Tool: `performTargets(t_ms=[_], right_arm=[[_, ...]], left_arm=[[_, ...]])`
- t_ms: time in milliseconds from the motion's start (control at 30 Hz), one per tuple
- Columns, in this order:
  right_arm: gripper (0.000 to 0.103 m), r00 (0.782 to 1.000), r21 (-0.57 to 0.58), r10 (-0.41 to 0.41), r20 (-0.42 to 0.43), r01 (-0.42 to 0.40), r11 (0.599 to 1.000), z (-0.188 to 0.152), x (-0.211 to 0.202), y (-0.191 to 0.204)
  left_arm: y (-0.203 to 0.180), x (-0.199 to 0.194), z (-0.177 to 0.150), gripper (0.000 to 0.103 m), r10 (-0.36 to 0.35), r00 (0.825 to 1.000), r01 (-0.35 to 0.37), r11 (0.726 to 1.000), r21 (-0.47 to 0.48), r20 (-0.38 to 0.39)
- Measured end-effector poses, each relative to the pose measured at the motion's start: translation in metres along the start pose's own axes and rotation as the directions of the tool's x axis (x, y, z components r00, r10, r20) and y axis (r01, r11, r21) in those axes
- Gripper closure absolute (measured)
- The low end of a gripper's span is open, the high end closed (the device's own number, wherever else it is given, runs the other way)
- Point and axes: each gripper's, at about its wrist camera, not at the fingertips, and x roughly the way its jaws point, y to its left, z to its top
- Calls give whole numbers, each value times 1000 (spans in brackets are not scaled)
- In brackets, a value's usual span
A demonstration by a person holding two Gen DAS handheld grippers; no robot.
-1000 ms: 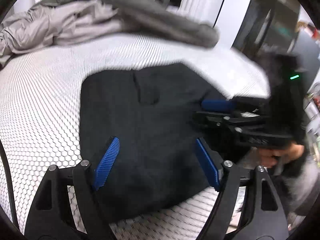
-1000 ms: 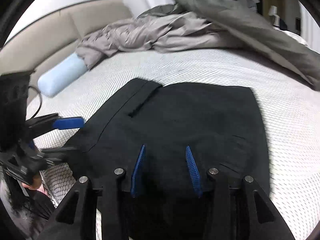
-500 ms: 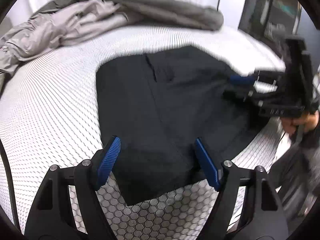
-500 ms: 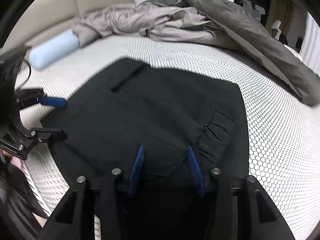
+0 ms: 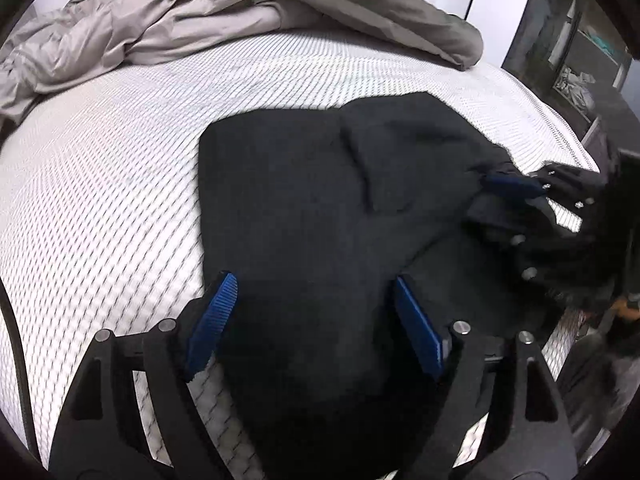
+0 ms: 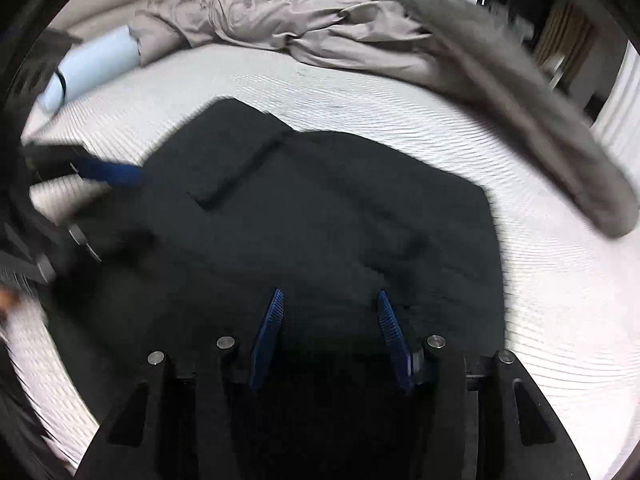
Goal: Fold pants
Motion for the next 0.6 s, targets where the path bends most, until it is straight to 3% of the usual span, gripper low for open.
performTargets(t_ms=[133,233,333,433,500,600], right_arm=[[53,999,23,31,17,-32,999,-6,-14,-6],[53,978,157,183,96,-196,968,4,-28,-20],[53,970,213,205,127,-229,950,20,-25,-22],[53,963,240,254,93,-269,933,34,-3,-14],[53,964,205,265,-21,-255,945,33,23,-6],[53,983,79,175,-52,-170,982,28,26,1]], left_arm=[[0,-15,-4,31,25,999,-24,1000,-19,23],[-2,-34,-2,32,17,996,-15,1000,-24,84],[-8,-31,21,32,10,994,-9,1000,-13,111],[-11,4,32,33,15,1000,-15,1000,-3,22],[-7,21,29,33,18,1000,-18,1000,-6,-11],[-5,11,24,32,21,1000,-20,999,24,-3]])
